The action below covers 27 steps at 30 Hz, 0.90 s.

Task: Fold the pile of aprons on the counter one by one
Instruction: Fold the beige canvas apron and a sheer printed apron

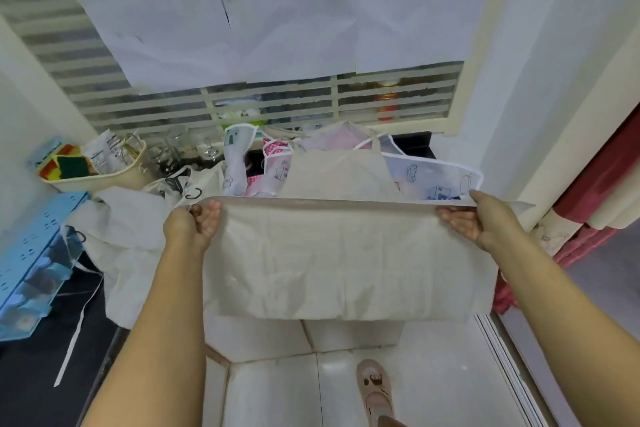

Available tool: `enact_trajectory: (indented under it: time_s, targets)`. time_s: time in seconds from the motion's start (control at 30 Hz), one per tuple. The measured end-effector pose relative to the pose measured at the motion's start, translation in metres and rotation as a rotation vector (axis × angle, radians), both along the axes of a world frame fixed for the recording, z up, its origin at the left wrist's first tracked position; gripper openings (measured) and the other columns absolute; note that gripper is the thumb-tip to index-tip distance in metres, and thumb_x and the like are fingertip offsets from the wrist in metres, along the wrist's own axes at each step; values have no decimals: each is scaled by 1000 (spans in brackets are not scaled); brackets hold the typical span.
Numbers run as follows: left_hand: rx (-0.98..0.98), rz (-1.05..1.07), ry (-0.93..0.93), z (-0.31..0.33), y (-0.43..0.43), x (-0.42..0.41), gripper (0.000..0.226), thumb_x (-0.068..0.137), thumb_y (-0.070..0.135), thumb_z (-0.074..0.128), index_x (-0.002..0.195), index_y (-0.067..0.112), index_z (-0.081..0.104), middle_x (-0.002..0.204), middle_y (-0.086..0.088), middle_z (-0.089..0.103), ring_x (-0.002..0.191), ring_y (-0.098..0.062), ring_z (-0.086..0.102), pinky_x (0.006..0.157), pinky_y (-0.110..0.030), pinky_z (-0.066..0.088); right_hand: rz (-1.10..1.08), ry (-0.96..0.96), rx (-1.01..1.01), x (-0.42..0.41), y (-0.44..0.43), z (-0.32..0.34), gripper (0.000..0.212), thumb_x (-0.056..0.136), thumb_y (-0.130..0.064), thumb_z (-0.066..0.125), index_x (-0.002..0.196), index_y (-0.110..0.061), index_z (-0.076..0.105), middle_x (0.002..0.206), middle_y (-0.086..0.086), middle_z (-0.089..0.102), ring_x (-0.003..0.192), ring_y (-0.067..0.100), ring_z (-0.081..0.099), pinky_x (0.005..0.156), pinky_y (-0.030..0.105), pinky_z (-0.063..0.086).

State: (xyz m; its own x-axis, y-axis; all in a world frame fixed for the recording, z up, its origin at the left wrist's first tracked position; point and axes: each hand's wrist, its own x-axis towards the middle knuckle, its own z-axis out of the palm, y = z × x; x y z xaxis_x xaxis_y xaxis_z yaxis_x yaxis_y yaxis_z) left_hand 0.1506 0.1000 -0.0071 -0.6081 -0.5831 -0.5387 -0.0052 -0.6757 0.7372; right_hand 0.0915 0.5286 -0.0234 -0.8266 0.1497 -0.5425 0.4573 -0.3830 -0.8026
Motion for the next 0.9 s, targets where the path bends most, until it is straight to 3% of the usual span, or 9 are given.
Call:
enact_trajectory:
  time_s: [0.13,0.27,0.37,0.43,0.5,0.57,0.67,0.77,0.9]
  targets:
    - [6,-11,2,5,-5,-60,42,104,18,20,68,12,40,84,-10,63,70,-17,65,44,-24,54,68,24,9,-59,-7,7,33,103,-30,35,116,-2,47,59,16,69,49,21,68,44,24,55]
    - [-14,-17,-66,-1,-8,-117,44,106,22,16,70,11,40,109,-14,61,105,-23,64,62,-28,58,112,-16,26,-123,-16,1,39,103,-33,34,103,1,52,60,15,69,52,21,69,52,27,56]
    - [-11,5,-68,-6,-11,-156,42,106,23,20,73,9,41,117,-17,59,114,-27,60,82,-32,56,138,-65,16,-169,-20,-12,45,103,-35,32,99,4,55,65,16,71,56,23,70,53,28,57]
    - [-6,14,-81,-12,-15,-181,40,106,20,22,74,8,43,112,-17,61,109,-27,63,91,-34,53,152,-94,25,-194,-23,-21,50,103,-35,31,97,7,58,66,16,71,56,23,70,50,28,58]
    - [3,5,-97,-22,-19,-205,40,105,18,22,73,8,43,93,-14,65,92,-24,65,84,-31,55,170,-117,55,-215,-27,-33,54,104,-35,30,92,7,61,67,16,71,55,22,70,46,25,56]
    - [15,-24,-127,-35,-23,-224,42,104,16,19,68,11,39,65,-9,57,63,-19,57,60,-22,54,195,-138,91,-229,-32,-44,55,104,-34,29,87,6,62,69,16,71,52,20,69,46,22,55]
    - [4,-122,-168,-55,-25,-240,36,94,4,14,62,18,26,53,-2,25,37,-12,24,34,-18,22,214,-165,109,-243,-38,-60,54,104,-33,29,88,6,62,71,17,70,51,18,68,46,21,54]
    - [-42,-48,-277,-71,-27,-248,37,96,8,19,61,14,32,55,-4,38,36,-13,37,34,-17,31,178,-173,110,-253,-40,-68,48,104,-32,31,102,6,59,76,18,70,55,20,69,45,22,53]
    - [-62,62,-348,-81,-29,-257,45,102,17,19,64,12,42,39,-4,56,45,-14,57,43,-19,47,156,-146,101,-268,-43,-71,39,103,-29,35,107,4,55,61,12,70,65,24,67,48,23,55]
